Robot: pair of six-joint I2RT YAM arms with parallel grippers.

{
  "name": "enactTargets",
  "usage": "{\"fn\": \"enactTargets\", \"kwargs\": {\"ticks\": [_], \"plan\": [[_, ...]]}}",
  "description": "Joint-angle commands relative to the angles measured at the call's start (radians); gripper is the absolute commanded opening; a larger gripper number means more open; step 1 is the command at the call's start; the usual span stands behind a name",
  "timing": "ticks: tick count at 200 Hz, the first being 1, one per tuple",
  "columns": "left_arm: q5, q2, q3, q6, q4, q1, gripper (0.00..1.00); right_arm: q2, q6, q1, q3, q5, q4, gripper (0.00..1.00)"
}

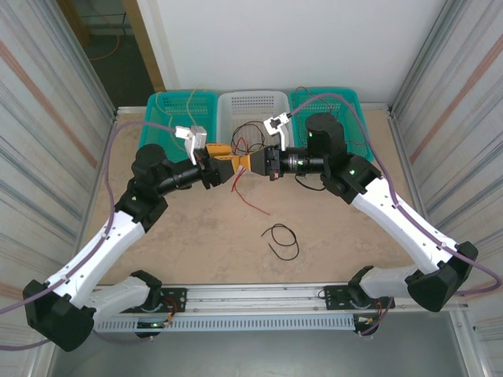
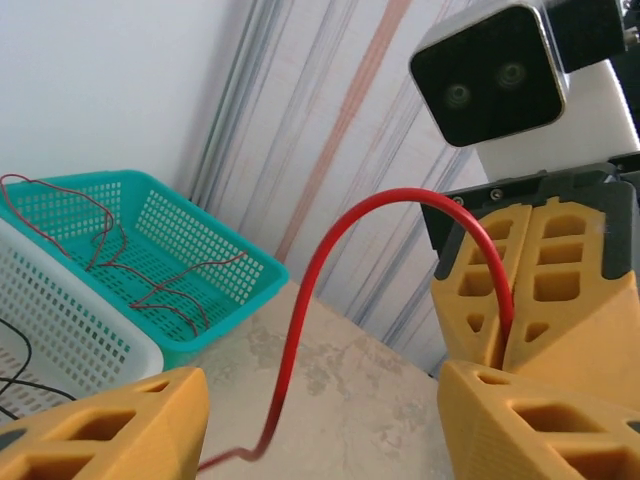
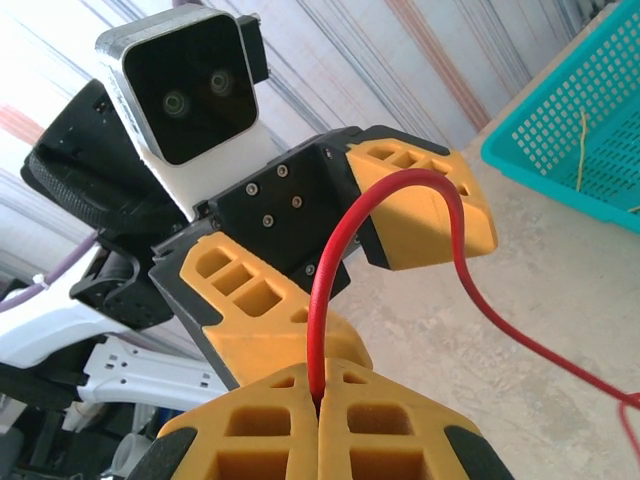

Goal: Untangle the cables

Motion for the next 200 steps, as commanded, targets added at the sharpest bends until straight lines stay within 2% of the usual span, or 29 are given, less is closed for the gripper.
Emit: {"fn": "enactTargets", "kwargs": {"ticks": [1, 71, 90, 118, 147, 200], "plan": [[0.025, 0.012, 0.025, 0.028, -0.017, 0.004, 0.58, -0.026, -0.004, -0.003, 0.030, -0.049, 0.019, 0.00], [-0.051, 0.074, 0.073, 0.066, -0.018, 0.004, 0.40, -0.034, 0.003, 0.014, 0.040, -0.068, 0.029, 0.00], [-0.096, 0.074, 0.081, 0.070, -0.030, 0.004, 0.28, -0.031, 0.001, 0.017, 0.045, -0.074, 0.026, 0.00], [-0.225, 0.059, 0.095, 0.074, -0.079, 0.005, 0.00, -0.028, -0.011, 0.024, 0.056, -0.059, 0.012, 0.00], [-0.338, 0.044, 0.114, 0.044, -0.132, 0.036, 0.00, -0.021, -0.018, 0.042, 0.068, -0.068, 0.009, 0.00], [-0.391, 0.086, 0.148, -0.010, -0.242, 0.100, 0.00, -0.027, -0.086, 0.106, 0.103, 0.002, -0.036, 0.00]]}}
